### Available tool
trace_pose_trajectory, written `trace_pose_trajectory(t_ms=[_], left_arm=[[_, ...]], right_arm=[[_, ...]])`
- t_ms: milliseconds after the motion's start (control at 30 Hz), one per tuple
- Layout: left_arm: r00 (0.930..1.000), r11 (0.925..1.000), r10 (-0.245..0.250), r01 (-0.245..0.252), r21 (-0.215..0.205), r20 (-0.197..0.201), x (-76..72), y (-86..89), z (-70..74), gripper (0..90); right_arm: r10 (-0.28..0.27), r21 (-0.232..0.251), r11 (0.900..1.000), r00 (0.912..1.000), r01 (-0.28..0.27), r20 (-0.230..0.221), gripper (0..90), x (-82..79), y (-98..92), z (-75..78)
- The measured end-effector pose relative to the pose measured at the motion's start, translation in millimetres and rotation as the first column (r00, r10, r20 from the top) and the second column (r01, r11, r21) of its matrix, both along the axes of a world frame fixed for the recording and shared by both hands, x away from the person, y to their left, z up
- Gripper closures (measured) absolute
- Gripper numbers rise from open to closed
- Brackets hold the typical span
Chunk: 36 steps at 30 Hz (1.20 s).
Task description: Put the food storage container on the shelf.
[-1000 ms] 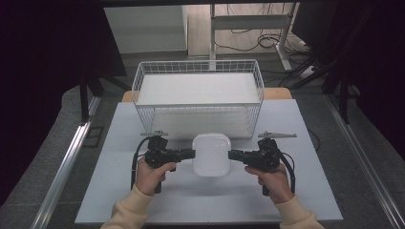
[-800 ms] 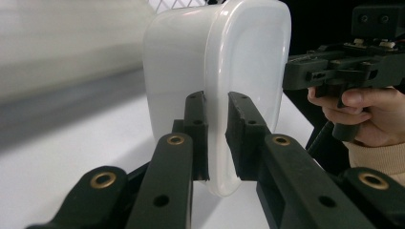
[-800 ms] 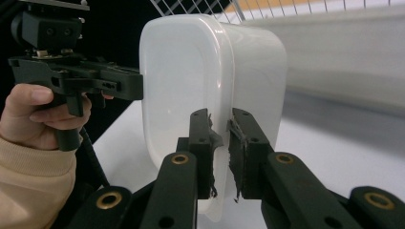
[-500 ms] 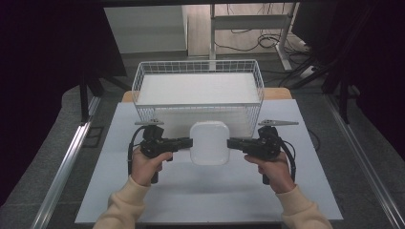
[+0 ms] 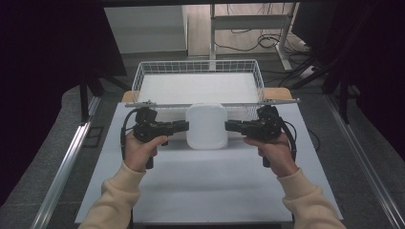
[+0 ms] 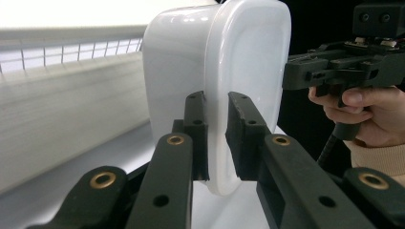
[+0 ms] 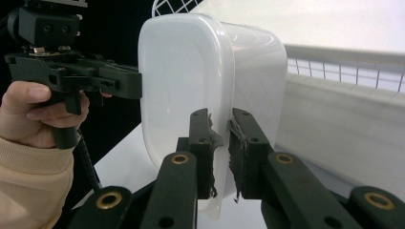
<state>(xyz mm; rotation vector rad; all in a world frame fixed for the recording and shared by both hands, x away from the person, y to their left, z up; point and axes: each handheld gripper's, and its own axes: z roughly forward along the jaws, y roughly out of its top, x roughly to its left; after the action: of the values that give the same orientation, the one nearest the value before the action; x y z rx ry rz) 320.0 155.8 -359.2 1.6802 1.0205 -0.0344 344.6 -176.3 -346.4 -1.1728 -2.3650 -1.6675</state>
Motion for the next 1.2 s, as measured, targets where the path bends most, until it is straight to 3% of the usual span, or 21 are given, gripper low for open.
trace_pose_trajectory(t_ms=[467,700,900,1200], left_arm=[[0.9992,0.9997,0.009,-0.01,0.021,0.04,7.1,0.9,30.7,79.5],[0.9979,0.9996,0.021,-0.022,0.02,0.061,17.3,3.1,47.2,79.4],[0.9979,0.9996,0.026,-0.027,0.002,0.058,30.9,9.6,59.6,79.4],[0.9982,0.9989,0.045,-0.046,0.01,0.04,52.7,18.6,69.5,79.4]], right_arm=[[0.002,-0.021,1.0,0.9991,-0.001,0.043,79.7,7.4,4.1,29.2],[0.006,-0.022,1.0,0.998,-0.005,0.063,79.7,17.2,6.3,46.3],[0.024,-0.007,1.0,0.9974,-0.024,0.067,79.9,34.2,10.4,63.3],[0.035,-0.009,0.999,0.9986,-0.034,0.04,80.1,59.5,20.4,73.0]])
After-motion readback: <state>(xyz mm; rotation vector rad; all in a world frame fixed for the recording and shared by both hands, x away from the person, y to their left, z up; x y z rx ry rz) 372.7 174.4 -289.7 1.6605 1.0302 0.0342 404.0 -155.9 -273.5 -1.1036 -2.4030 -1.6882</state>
